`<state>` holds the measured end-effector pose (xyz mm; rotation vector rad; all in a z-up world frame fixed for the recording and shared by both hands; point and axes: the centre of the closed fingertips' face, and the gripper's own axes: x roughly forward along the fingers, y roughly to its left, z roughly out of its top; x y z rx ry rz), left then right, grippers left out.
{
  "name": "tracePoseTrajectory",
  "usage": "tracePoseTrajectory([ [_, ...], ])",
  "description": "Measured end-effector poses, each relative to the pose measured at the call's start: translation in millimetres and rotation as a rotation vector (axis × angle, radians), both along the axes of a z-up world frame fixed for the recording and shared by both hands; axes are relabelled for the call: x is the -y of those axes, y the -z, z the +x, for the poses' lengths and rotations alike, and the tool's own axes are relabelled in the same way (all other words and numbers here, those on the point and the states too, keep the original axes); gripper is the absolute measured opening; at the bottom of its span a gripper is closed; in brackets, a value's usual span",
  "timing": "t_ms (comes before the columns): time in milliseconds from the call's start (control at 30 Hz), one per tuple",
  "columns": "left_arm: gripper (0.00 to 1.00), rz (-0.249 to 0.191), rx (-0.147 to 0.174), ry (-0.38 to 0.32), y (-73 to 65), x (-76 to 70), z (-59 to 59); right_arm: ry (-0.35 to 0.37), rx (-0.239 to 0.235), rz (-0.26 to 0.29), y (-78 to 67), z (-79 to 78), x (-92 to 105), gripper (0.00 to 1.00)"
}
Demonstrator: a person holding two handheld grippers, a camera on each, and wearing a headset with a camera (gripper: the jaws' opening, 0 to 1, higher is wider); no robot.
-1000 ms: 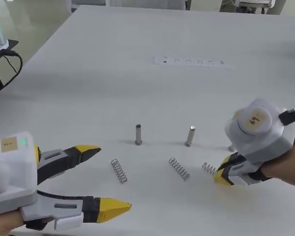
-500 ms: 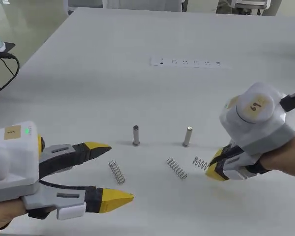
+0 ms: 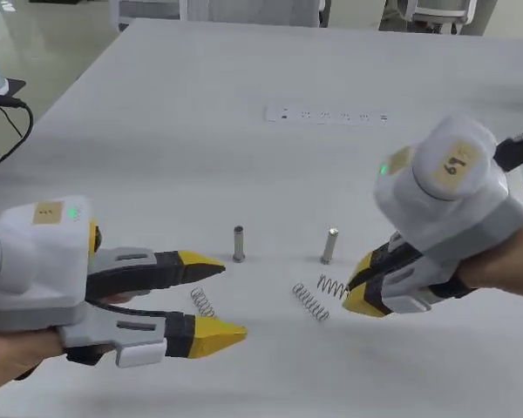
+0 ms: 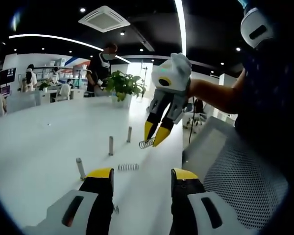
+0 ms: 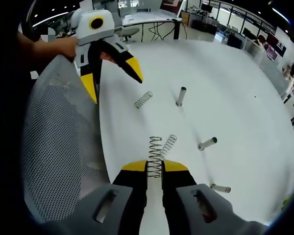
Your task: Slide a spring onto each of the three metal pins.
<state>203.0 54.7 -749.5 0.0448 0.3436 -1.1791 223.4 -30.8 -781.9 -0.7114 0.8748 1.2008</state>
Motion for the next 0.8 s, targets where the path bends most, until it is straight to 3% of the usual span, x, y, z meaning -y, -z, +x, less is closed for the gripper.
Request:
tracePoseTrajectory([
  [300,0.32,-0.036,0.01,0.063,-12.7,15.5,-3.1,-0.076,0.0,0.016,-13.4,-13.1,-14.0,0.08],
  [800,0.25,-0.034,0.028,0.148,-19.8,40.3,-9.3,-0.179,0.019,0.023,-25.5,-26.0,-31.8,0.08],
])
